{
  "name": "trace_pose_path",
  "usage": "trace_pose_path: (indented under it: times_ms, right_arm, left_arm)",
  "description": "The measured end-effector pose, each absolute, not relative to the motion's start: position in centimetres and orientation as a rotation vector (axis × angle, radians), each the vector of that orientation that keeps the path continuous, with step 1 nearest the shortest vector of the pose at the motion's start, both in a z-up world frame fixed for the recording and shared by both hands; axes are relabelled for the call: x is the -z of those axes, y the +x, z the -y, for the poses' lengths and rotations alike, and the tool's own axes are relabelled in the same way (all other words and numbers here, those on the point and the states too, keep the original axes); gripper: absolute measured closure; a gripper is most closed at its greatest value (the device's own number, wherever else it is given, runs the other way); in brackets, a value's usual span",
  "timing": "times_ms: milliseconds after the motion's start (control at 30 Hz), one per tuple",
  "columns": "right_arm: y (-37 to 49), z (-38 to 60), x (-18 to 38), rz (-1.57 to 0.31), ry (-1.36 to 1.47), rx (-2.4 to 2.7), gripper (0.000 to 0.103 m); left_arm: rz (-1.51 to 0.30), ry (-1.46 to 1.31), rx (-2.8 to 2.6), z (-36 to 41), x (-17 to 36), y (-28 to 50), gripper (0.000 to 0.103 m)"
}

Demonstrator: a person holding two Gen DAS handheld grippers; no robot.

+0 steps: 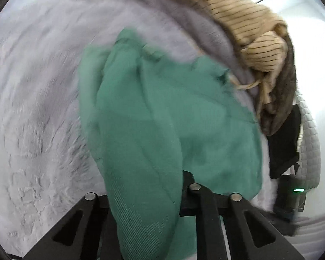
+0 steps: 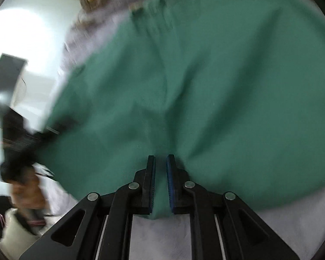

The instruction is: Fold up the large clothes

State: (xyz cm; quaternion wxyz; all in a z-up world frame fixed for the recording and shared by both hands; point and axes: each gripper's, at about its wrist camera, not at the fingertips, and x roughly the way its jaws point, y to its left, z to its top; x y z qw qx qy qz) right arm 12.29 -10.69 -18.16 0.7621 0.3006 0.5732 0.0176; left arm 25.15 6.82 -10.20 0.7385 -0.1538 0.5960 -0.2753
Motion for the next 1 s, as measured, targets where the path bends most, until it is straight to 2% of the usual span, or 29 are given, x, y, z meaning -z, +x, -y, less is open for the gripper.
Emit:
trace_pose_path:
  times_ms: [133,267,467,567,700,833,900,933,967,1000]
  right_arm:
    - [12.0,10.8,18.2,-1.232,0.680,-0.081,0.090]
    - [9.9,13.1,17.4,-1.189,0.820,-0.147,0.090]
    - [3.4,19.7,15.0,-1.076,0.945,-0.097,0.090]
    - [0.6,22.7,15.2,-1.062,0.991,-0.046,0.090]
    - [-3.2,26.7,16.7,-1.072,1.043,0.028,0.090]
    - [-5.7,29.0,17.7,-1.062,1.107,0.057,0.090]
    - [-6.5,29.6,17.5,-1.054,1.115,0.064,0.090]
    - [-6.5,29.7,17.4,-1.051,1.117,0.067,0.090]
    - [-6.7,30.0,17.3,-1.048,1.119,0.072,0.090]
    - [-7.0,30.2,17.2,-1.044,1.121,0.078,0.090]
  left_arm:
    - [-1.237,-0.285,0.651,-2.9,6.3,24.7,0.089]
    - [-1.166,-0.195,0.710,2.7,2.8,23.8,0.089]
    - [-1.072,0.022,0.830,15.6,-0.5,21.0,0.089]
    - [-1.079,0.121,0.869,22.0,0.5,19.4,0.089]
    - [-1.128,0.283,0.892,30.9,4.9,16.9,0.089]
    - [-1.183,0.403,0.817,34.9,9.5,15.5,0.088]
    - [-1.166,0.430,0.791,35.4,10.0,14.8,0.075]
    - [-1.165,0.426,0.796,35.5,9.9,14.5,0.052]
    - [-1.162,0.415,0.803,35.5,9.6,14.3,0.023]
    - [-1.132,0.392,0.814,35.3,8.9,13.9,0.018]
